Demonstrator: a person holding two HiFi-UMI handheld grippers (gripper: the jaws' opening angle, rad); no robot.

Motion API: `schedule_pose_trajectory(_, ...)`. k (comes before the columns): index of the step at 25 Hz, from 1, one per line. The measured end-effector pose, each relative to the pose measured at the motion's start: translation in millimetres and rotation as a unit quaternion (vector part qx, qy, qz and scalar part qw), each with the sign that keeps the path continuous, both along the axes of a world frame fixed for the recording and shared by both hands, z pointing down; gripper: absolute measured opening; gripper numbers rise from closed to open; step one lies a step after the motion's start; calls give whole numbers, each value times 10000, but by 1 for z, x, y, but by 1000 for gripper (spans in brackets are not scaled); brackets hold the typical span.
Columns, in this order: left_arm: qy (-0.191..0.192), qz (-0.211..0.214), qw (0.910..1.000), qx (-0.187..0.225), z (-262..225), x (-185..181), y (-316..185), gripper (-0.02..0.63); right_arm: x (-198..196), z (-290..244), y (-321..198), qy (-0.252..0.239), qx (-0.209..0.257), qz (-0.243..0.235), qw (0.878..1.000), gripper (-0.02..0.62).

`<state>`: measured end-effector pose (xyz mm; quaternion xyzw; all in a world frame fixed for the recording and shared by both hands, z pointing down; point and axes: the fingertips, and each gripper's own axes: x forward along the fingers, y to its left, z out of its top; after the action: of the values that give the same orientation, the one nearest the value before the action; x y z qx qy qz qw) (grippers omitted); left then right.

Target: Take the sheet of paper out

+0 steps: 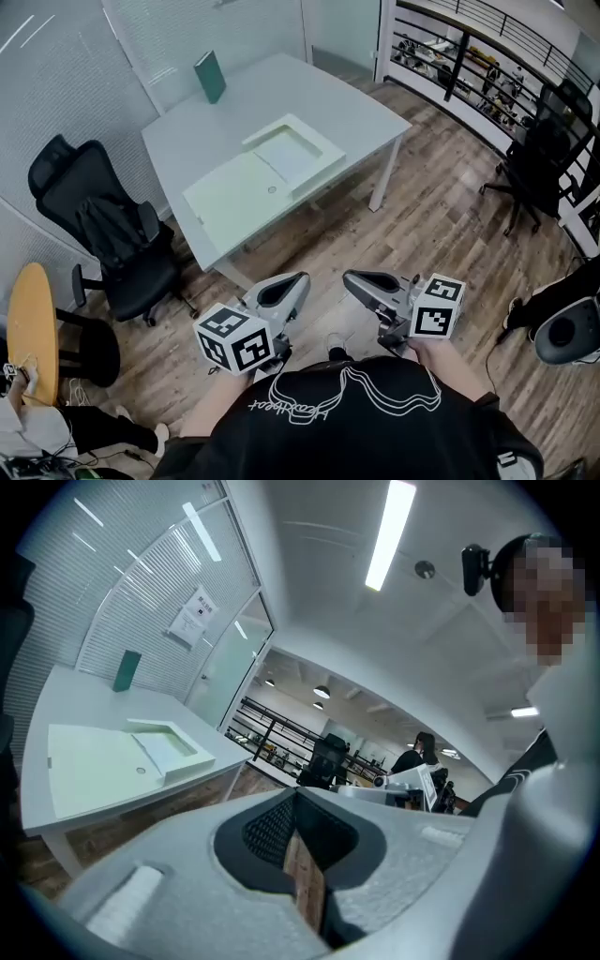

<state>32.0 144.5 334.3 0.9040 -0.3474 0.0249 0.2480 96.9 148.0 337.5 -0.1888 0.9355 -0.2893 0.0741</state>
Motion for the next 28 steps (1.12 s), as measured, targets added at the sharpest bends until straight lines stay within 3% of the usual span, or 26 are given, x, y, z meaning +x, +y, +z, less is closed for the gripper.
schedule_pose_trajectory(7,-21,-213,9997,143,-4,19,-87,12,21,-7,-86,147,296,-184,9993,9)
schedule_pose_trajectory(17,-246,-475,9985,135,4,21,-137,14,19,-11,-130,183,538,-300,9979,9)
schedule_pose_trajectory(28,-97,-375,9992,-105,21,6,-206,14,9,21,-198,274,56,-210,9994,9)
